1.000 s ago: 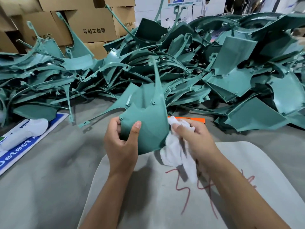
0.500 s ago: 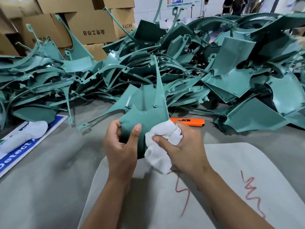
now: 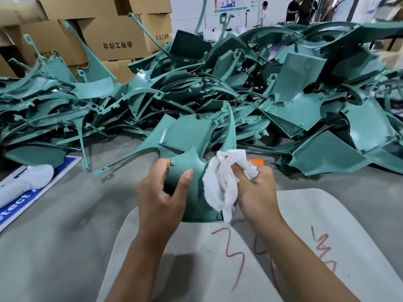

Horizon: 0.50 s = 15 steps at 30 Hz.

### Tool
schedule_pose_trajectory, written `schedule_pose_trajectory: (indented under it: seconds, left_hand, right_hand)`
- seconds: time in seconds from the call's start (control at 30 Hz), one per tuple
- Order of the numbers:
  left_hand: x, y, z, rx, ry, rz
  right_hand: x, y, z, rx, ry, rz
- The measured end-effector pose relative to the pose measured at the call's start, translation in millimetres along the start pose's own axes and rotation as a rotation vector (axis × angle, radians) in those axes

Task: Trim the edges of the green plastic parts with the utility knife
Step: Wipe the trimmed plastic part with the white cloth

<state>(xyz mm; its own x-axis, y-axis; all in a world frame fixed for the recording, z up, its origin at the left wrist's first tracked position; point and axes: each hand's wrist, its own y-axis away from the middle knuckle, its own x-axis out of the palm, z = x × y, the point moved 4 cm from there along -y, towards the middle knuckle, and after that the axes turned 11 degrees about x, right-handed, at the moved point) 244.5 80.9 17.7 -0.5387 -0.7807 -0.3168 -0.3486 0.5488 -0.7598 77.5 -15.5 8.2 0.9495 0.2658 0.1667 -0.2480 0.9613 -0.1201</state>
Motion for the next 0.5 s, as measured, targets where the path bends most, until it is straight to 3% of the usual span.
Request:
schedule_pose_trajectory:
  seconds: [0.23,0.4,0.5]
  left_hand:
    - [-3.2,-2.9,-7.4,0.084,0.014,0.120]
    - [-5.5,-5.1,-8.5,0.148,-0.021,0.138]
    - [-1.3,-0.6,-7.0,0.096,-0.017,0.100]
  right_hand:
    - [-4.9,-2.3,2.8,0.095,-0.076,-0.016]
    - [-12.4,-10.8,-4.4,0.106,-0.011,-0.063]
    - [-15.5,-17.0,-1.1,0.087,0.040,-0.065]
